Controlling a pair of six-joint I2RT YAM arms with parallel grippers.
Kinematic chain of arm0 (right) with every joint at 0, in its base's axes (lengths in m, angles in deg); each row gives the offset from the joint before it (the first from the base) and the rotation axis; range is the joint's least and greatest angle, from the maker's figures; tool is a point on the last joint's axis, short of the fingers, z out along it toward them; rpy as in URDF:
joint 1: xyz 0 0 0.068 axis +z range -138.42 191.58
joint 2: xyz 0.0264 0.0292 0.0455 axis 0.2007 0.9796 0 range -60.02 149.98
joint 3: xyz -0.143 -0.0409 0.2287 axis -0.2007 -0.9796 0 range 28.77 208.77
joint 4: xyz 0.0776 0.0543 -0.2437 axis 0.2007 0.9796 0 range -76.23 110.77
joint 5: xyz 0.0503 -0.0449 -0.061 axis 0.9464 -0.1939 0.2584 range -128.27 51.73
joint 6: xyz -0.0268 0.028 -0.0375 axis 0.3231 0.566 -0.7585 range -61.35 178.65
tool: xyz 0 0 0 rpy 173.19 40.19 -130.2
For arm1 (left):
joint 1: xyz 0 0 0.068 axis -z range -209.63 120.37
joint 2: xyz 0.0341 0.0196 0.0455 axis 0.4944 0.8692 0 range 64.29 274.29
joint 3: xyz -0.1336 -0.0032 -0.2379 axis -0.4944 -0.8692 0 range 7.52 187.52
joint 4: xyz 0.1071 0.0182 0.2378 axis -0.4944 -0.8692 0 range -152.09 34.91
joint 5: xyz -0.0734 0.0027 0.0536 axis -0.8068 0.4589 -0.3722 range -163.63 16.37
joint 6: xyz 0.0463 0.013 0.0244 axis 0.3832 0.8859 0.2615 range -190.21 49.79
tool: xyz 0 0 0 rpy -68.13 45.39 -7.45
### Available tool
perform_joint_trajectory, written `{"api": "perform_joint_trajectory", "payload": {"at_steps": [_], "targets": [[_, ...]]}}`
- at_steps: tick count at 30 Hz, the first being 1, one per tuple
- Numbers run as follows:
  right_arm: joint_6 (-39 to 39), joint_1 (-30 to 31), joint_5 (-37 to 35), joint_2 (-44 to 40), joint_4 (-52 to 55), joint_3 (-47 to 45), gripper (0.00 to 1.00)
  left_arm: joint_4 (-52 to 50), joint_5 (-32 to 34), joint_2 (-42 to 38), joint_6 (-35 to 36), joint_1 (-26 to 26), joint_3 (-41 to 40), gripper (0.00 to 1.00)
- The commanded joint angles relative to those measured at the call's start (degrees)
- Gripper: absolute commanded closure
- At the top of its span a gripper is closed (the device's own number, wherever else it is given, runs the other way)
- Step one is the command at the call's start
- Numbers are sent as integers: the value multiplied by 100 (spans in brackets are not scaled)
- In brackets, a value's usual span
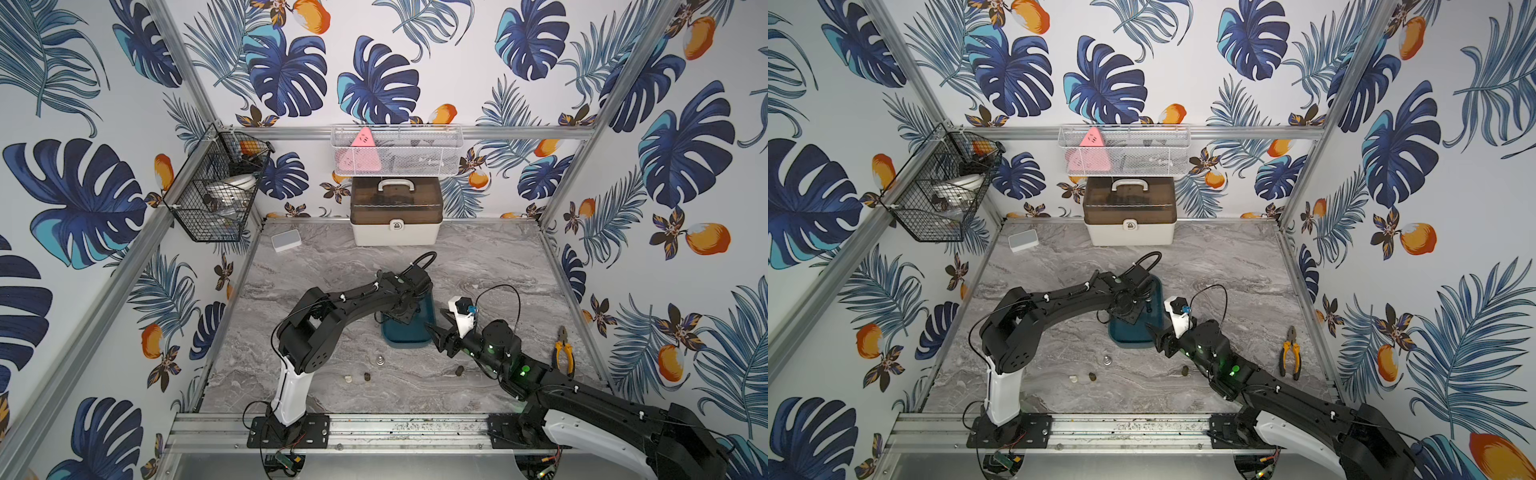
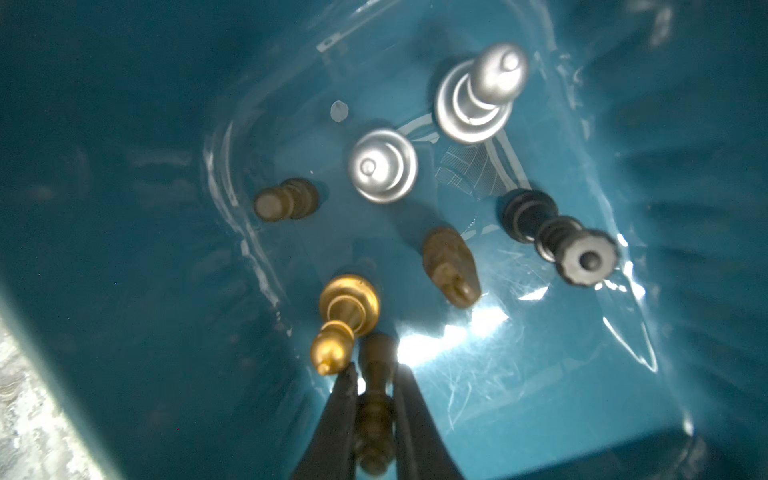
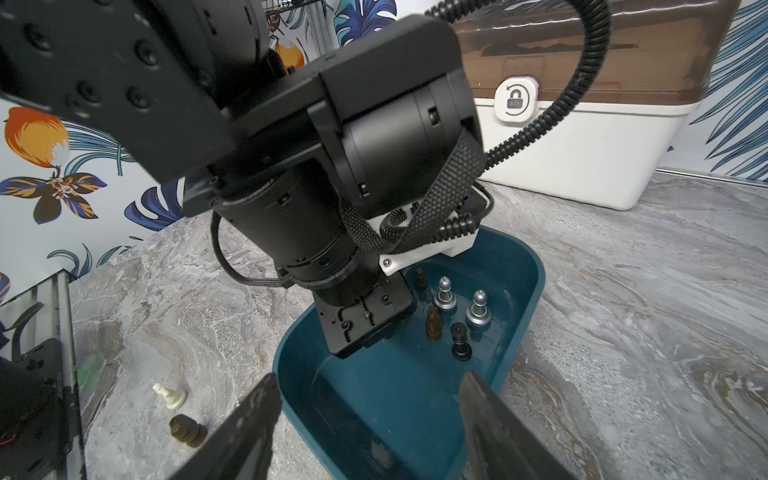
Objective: Put the chess pieces into the storage box
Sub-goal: Place the chess piece in the storage box, then pick up the chess piece at the center of the board.
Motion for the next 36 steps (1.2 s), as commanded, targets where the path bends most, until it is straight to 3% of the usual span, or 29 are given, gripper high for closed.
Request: {"api": "perform_joint_trajectory", "payload": {"at_steps": [1, 13, 22, 29, 32, 36], "targets": [[-1, 11, 2, 2, -70, 49, 30, -2, -86, 40, -48, -8, -23, 82], [-2, 11, 77, 63, -76, 74, 30, -73, -50, -211, -48, -12, -35, 70], [-11, 10, 79, 90, -71, 83, 30, -202, -94, -443, -47, -10, 42, 68], [187, 11, -266, 90, 38, 146, 28, -357, -264, -1248, -75, -12, 14, 66], [468, -26, -688, 38, 880, 611, 25, -266, -330, -1886, -7, -20, -118, 59], [1367, -282, -1039, 146, 3292, 1837, 21, 43, -783, -3011, 166, -47, -693, 53]]}}
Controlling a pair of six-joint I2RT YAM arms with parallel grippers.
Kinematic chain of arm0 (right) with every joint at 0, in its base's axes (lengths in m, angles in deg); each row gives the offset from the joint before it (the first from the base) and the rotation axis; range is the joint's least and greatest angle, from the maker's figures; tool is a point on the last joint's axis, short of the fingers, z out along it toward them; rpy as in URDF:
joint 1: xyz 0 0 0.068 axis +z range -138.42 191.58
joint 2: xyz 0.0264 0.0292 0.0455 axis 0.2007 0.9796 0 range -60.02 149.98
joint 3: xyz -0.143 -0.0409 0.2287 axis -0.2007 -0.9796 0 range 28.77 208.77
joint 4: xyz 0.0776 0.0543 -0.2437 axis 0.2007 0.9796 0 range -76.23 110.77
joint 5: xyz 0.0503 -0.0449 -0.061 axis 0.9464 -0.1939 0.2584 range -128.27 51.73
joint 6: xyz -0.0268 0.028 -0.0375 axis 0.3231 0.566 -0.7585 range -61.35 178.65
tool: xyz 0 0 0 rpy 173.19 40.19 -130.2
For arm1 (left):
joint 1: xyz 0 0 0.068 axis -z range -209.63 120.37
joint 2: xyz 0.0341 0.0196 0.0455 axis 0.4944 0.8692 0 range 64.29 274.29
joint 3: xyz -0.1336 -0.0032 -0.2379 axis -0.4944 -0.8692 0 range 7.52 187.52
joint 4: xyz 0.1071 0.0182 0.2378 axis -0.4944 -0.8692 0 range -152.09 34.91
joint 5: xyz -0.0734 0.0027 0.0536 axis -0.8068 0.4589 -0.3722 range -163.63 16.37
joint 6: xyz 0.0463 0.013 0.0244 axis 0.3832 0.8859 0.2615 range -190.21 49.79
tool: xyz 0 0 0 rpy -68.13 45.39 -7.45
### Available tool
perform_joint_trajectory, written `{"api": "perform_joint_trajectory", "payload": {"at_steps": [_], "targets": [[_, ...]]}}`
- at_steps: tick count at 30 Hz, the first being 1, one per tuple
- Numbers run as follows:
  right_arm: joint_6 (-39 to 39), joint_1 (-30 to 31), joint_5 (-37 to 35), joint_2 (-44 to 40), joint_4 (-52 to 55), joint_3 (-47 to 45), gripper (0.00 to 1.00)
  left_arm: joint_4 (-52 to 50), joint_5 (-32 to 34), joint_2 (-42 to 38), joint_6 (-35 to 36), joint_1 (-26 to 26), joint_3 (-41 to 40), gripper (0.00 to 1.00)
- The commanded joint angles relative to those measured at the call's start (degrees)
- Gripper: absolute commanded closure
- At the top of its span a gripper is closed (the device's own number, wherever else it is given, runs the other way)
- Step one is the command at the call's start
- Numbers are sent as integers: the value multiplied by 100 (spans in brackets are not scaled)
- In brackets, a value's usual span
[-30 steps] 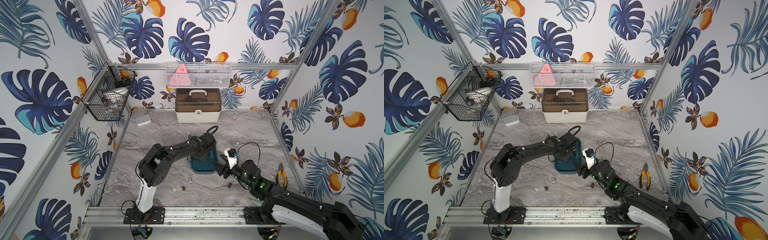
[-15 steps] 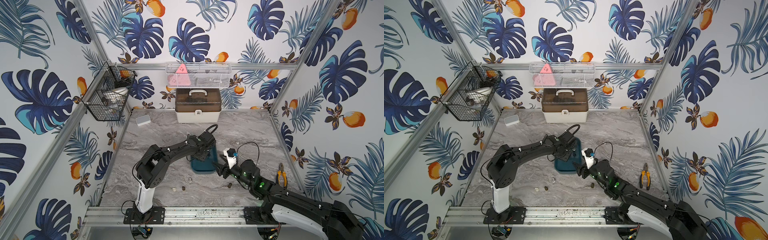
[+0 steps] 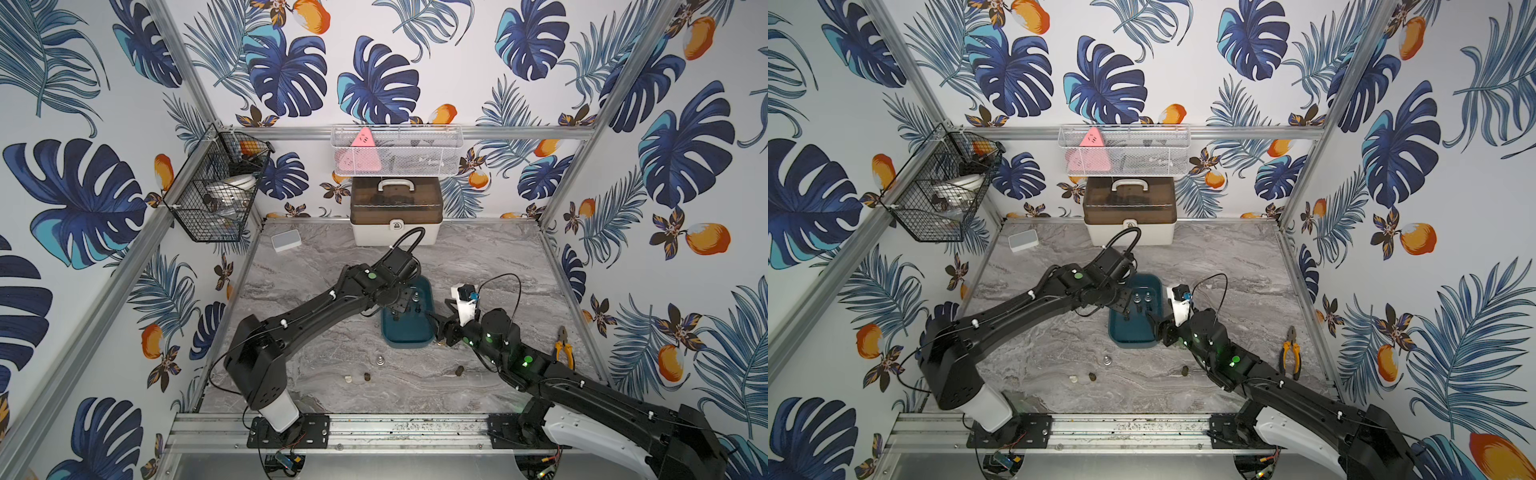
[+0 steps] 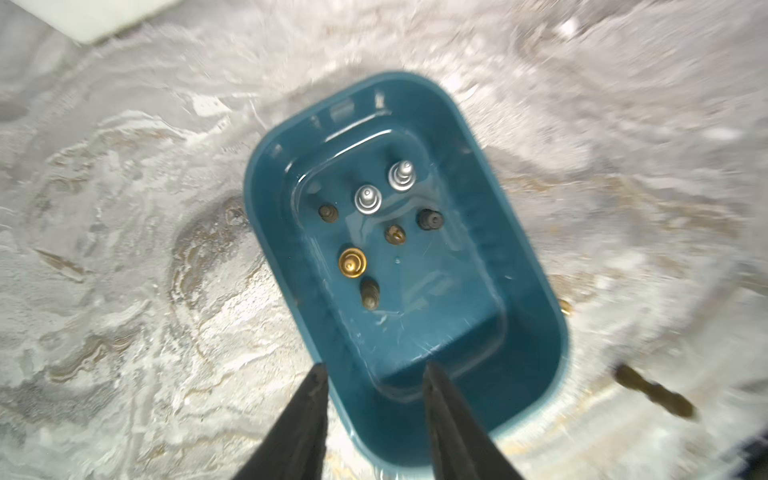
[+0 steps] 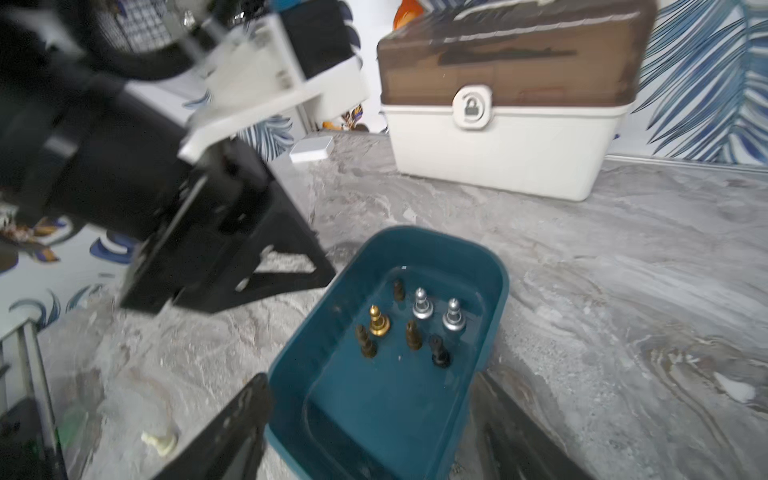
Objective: Put the chess pieces into the storage box
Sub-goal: Pick up the chess piece at the center of the board.
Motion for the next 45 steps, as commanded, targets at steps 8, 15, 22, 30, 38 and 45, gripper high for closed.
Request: {"api": "perform_joint_trajectory", "payload": {"at_steps": [8, 15, 22, 30, 38, 45], "targets": [[1421, -1294, 1163, 844, 5041, 1851, 35, -182, -899, -2180, 71, -39, -1469, 45], [1414, -1292, 1160, 1550, 5358, 1934, 52, 43, -1441, -2988, 575, -30, -2329, 46], [1381, -1299, 1209, 2316, 5173, 2107, 57, 626, -1633, -3532, 974, -30, -2971, 46], [1286, -1159, 1290, 2941, 4821, 2264, 59, 907, -1443, -3740, 1113, -30, -3134, 42], [1325, -1115, 1318, 3431, 4561, 2389, 61, 789, -1312, -3565, 1161, -26, -3063, 42], [1325, -1109, 1265, 3631, 4377, 2323, 62, 770, -1333, -3510, 1168, -22, -3053, 42]]}}
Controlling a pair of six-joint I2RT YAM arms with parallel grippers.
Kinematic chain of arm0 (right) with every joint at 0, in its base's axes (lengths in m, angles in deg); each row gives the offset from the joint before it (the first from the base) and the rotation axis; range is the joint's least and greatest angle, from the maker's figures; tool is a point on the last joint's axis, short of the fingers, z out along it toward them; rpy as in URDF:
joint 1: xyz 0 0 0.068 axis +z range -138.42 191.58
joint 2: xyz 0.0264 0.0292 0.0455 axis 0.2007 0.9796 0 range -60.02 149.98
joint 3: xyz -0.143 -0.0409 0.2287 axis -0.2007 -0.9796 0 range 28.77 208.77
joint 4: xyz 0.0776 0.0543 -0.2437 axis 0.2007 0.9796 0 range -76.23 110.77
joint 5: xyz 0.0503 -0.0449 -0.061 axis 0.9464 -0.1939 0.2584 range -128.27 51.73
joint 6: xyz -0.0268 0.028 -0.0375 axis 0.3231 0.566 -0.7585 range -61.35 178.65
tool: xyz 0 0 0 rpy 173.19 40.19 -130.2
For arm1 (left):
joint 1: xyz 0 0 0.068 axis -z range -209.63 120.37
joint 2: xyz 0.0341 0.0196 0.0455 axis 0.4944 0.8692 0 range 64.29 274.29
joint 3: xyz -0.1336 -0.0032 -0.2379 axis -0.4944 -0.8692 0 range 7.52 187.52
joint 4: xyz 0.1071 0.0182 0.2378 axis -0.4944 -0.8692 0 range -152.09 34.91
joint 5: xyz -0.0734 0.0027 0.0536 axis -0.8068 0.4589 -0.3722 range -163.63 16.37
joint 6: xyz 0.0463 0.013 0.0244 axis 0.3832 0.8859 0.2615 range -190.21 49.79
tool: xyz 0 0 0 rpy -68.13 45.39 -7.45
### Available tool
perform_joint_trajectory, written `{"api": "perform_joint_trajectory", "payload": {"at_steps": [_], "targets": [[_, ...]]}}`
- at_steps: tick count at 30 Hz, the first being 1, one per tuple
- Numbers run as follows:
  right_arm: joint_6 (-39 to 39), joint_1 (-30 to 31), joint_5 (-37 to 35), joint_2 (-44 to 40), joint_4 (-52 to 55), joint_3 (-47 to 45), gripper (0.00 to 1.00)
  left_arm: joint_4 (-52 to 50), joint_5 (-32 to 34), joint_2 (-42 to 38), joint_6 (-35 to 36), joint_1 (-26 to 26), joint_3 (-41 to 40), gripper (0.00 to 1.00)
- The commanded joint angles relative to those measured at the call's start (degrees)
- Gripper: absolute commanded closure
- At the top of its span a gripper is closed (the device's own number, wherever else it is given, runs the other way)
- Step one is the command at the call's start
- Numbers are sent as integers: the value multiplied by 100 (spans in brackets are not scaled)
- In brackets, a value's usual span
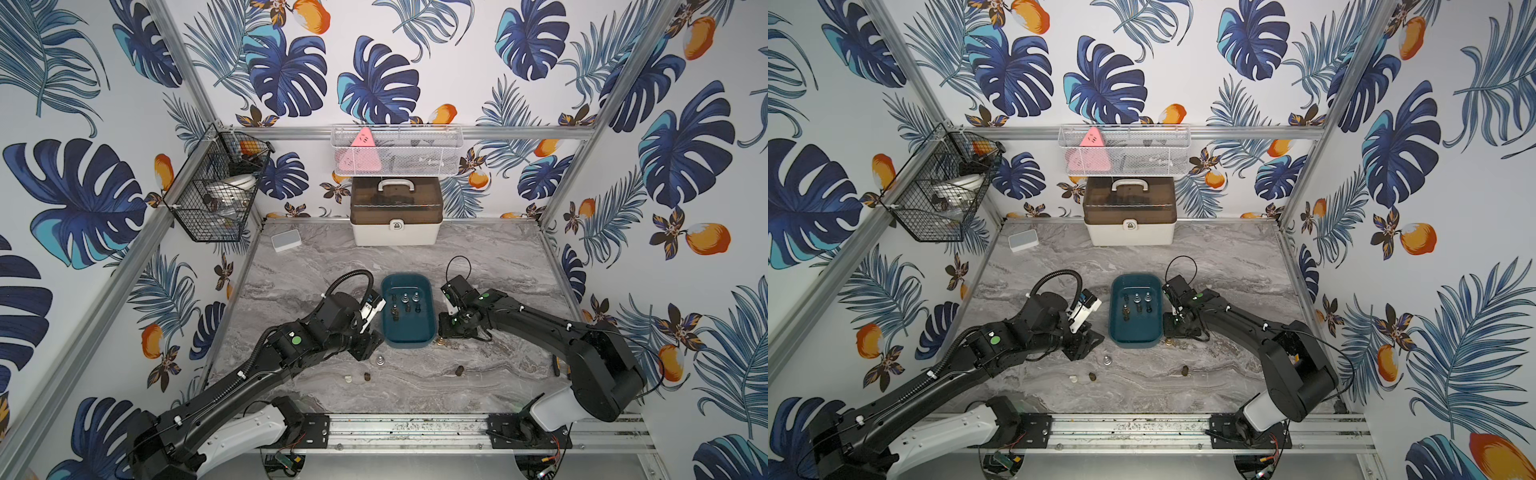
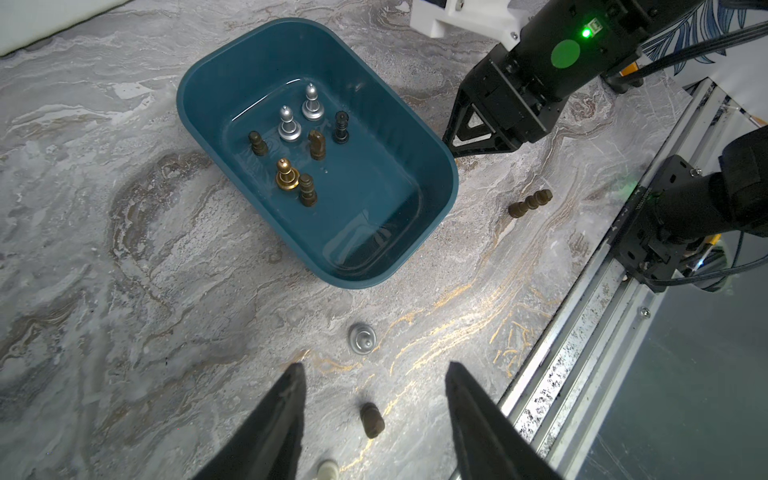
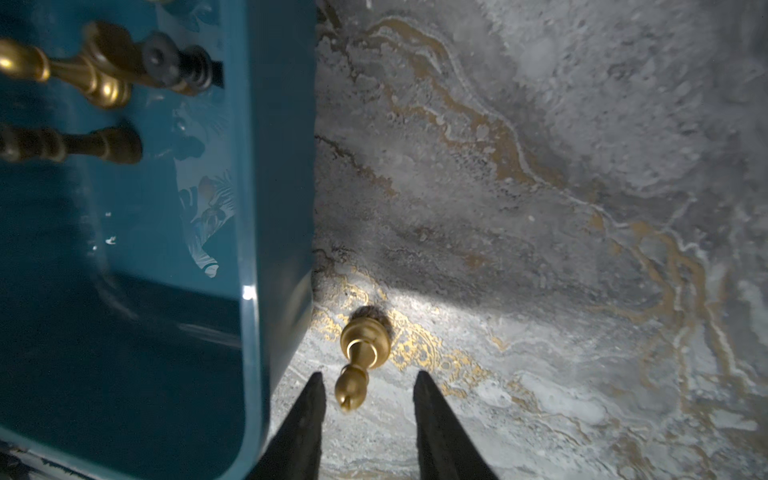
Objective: Put the chess pieces into the storage box
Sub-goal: Pick up the chess piece at the center of the board.
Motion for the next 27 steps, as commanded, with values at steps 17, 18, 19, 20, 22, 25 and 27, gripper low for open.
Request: {"api": "perform_joint_trajectory", "payload": {"at_steps": [17, 18, 19, 20, 22, 25, 27], "targets": [[-27, 142, -232, 274, -106, -32, 68, 18, 28, 118, 100, -6, 74, 42], [-29, 168, -256, 297, -76, -8, 68, 19, 21, 135, 105, -4, 79, 42], [-24, 195, -282, 319, -48, 5, 68, 6, 21, 136, 100, 2, 82, 42], [-25, 230, -307, 328, -38, 9, 68, 7, 14, 144, 98, -5, 79, 42], [-1, 295, -347, 361, 0, 29, 68, 14, 18, 142, 92, -1, 79, 42], [41, 361, -410, 366, 45, 36, 68, 6, 39, 155, 100, -5, 82, 42], [47, 383, -438, 345, 54, 30, 70, -2, 40, 170, 93, -3, 90, 42]]}}
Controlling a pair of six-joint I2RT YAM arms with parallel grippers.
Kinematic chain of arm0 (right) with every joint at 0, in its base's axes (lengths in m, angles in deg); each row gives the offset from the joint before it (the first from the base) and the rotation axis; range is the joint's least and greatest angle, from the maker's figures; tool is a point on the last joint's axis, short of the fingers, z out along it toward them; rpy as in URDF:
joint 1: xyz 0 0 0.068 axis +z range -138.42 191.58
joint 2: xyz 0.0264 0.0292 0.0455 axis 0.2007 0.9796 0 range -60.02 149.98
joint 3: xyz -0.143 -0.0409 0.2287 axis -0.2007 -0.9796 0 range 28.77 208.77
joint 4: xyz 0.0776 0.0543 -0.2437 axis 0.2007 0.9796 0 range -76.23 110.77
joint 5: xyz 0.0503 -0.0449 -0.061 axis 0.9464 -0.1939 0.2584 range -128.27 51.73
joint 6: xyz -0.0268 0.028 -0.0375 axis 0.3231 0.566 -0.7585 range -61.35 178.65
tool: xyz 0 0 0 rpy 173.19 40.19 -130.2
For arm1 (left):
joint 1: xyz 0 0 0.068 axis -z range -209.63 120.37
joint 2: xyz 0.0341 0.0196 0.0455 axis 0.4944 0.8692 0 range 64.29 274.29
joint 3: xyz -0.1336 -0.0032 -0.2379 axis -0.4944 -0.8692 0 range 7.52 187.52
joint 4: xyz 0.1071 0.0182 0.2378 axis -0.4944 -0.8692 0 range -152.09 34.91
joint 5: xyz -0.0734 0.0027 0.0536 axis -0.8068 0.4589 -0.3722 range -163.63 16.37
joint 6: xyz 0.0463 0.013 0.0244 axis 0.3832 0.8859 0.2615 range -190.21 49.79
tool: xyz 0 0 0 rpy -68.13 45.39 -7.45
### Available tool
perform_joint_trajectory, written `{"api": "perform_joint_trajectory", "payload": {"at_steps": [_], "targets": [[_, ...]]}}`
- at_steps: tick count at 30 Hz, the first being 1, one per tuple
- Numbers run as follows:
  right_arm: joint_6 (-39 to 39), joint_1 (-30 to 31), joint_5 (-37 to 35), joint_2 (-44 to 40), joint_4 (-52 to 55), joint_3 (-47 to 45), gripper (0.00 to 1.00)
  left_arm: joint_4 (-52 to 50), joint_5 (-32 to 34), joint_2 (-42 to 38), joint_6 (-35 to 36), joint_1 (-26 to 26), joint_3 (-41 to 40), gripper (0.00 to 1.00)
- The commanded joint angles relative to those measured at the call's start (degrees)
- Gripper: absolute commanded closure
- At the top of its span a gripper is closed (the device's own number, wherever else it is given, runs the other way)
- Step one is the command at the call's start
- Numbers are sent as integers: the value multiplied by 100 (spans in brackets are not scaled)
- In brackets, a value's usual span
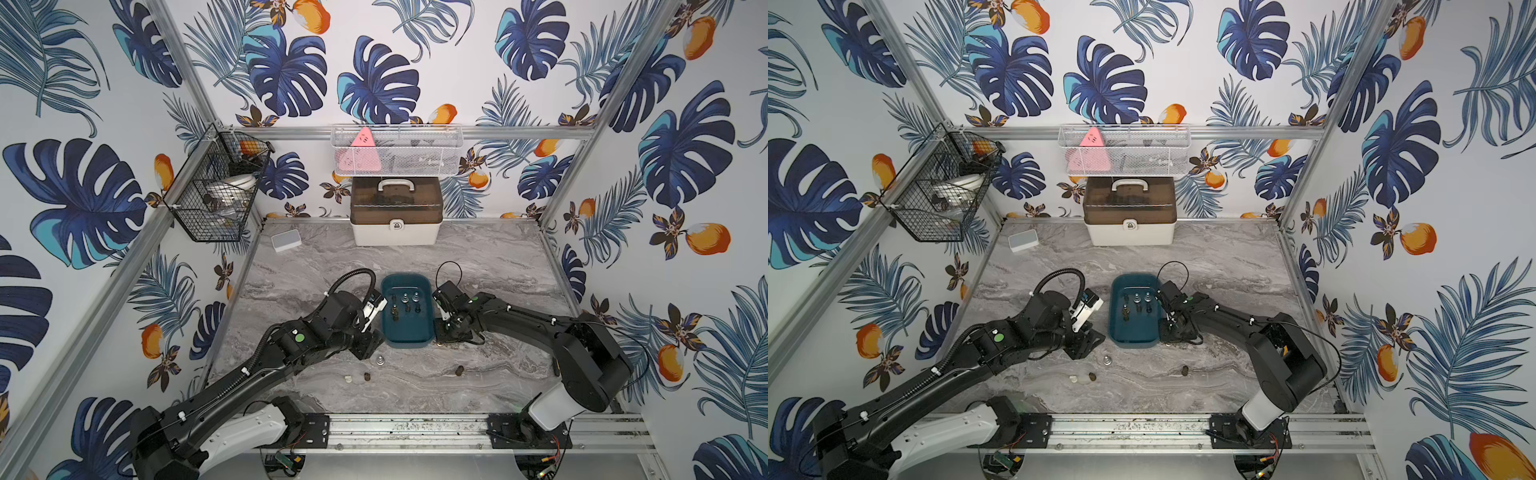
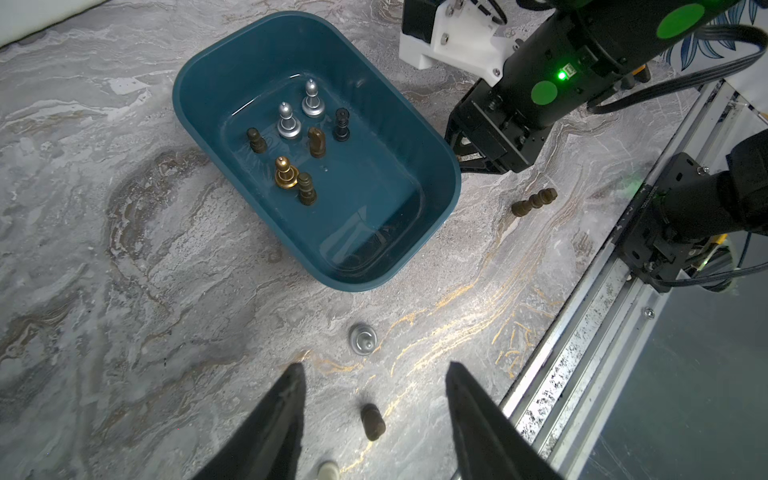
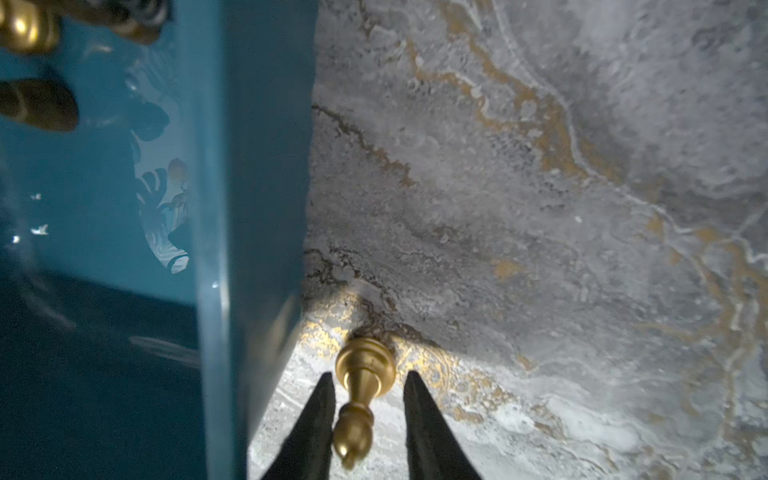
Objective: Put the chess pieces into the storage box
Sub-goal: Pick up the chess piece at the center of the board, then place the chess piece in the storage box.
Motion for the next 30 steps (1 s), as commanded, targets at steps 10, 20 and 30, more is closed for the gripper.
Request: {"api": "perform_joint_trajectory", "payload": {"at_steps": [10, 20, 30], "targets": [[49, 89, -182, 42, 119, 79, 80, -1, 98, 24, 81, -6, 49, 42], [108, 92, -847, -435, 959, 557, 84, 25, 138, -24, 62, 0, 40, 42], [-227, 395, -793, -261, 1293, 1974, 85, -10, 325, -55, 88, -55, 46, 41]]}}
